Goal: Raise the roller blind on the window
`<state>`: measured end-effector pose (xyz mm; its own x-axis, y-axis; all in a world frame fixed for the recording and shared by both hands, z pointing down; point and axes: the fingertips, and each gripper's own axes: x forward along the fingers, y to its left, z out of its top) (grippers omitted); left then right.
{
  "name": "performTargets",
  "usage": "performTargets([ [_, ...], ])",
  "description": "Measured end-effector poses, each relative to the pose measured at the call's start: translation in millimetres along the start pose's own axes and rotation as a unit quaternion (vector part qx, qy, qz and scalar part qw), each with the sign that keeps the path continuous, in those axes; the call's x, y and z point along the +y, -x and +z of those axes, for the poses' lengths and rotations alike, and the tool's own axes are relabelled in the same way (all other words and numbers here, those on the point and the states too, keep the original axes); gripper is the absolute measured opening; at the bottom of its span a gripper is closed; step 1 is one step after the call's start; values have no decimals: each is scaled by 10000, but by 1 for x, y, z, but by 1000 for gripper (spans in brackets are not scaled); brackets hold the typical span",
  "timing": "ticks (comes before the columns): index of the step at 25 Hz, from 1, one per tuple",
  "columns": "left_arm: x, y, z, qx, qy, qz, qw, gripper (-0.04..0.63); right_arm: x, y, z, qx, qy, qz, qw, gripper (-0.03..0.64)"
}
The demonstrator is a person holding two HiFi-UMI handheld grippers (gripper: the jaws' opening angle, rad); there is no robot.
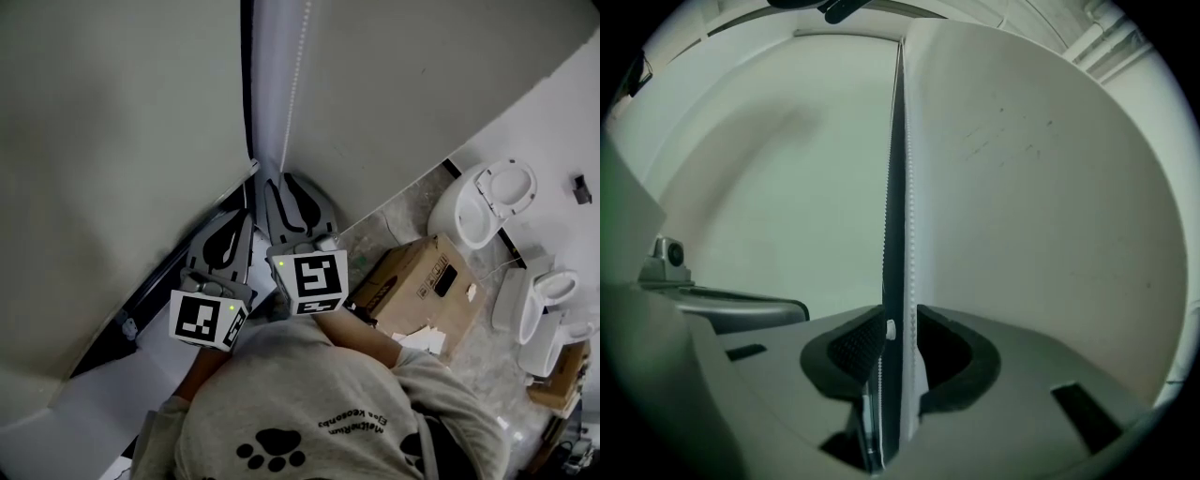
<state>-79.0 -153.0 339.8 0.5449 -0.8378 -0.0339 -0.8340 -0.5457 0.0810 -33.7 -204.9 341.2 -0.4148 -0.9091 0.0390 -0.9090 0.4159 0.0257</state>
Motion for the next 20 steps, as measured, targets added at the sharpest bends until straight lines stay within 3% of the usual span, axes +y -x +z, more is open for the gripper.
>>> performTargets([
  [7,5,1,1,1,34,-44,10000,8,-5,-12,3,-14,14,-134,9999,86],
  [9,6,1,1,4,38,-49,10000,8,-9,-15,5,-17,23,-173,9998,48],
  [15,4,2,2,-3,59,-111,9999,8,-6,-10,6,82,22,45,10000,14],
  [20,-9,-1,19,22,-75,-597,9982,9,-2,8,6,115,147,193,9996,12],
])
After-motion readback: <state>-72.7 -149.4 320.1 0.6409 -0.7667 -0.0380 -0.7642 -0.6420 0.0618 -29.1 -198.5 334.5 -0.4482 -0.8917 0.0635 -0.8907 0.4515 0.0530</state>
